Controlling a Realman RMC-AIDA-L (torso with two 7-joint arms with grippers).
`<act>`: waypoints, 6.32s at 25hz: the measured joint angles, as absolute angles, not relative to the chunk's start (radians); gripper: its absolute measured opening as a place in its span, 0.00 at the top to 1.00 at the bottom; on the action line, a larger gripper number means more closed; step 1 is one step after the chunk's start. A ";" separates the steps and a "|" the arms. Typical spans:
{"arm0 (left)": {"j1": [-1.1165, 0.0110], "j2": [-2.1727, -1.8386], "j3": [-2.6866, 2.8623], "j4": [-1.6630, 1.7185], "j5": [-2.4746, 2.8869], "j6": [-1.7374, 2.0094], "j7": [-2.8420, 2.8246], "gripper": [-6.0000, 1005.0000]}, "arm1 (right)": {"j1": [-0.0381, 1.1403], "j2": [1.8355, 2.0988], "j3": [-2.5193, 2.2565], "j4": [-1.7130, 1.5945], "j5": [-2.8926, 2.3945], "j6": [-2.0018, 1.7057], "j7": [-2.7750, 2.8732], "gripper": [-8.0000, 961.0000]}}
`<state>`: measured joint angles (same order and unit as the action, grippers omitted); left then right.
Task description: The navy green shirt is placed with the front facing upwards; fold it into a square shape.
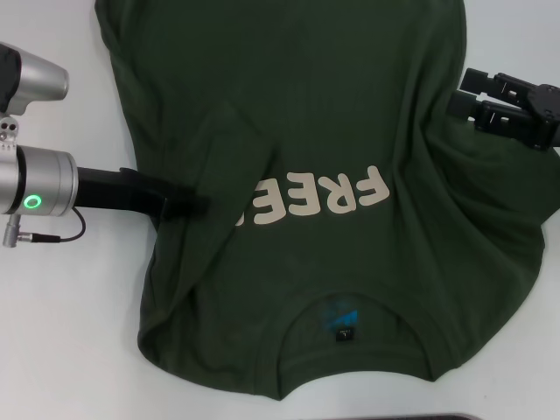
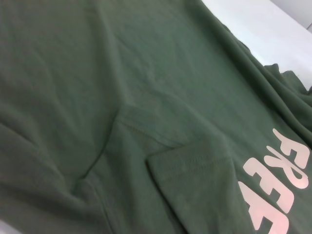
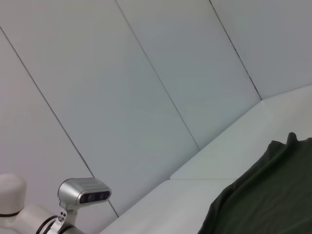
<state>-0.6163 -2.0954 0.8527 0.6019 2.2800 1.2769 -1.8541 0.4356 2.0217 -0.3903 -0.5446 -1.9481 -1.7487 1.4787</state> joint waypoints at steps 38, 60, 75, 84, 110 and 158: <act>-0.644 -2.086 0.864 0.603 2.303 1.320 -1.906 0.54 | 0.432 2.023 -0.387 -0.543 -1.947 -1.752 1.468 0.05; -0.656 -2.095 0.863 0.615 2.349 1.333 -1.935 0.54 | 0.423 2.022 -0.387 -0.543 -1.939 -1.755 1.465 0.05; -0.666 -2.099 0.864 0.629 2.370 1.308 -1.962 0.83 | 0.423 2.022 -0.387 -0.543 -1.934 -1.755 1.465 0.05; -0.671 -2.098 0.864 0.629 2.373 1.317 -1.962 0.88 | 0.423 2.022 -0.387 -0.543 -1.925 -1.753 1.465 0.05; -0.696 -2.147 0.870 0.677 2.374 1.436 -1.962 0.88 | 0.423 2.022 -0.387 -0.543 -1.925 -1.752 1.463 0.05; -0.648 -2.098 0.873 0.737 2.407 1.539 -2.092 0.29 | 0.410 2.023 -0.387 -0.543 -1.924 -1.762 1.454 0.05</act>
<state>-0.6481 -2.0978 0.8734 0.7371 2.4074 1.5386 -2.0922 0.4096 2.0233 -0.3866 -0.5430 -1.9235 -1.7622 1.4542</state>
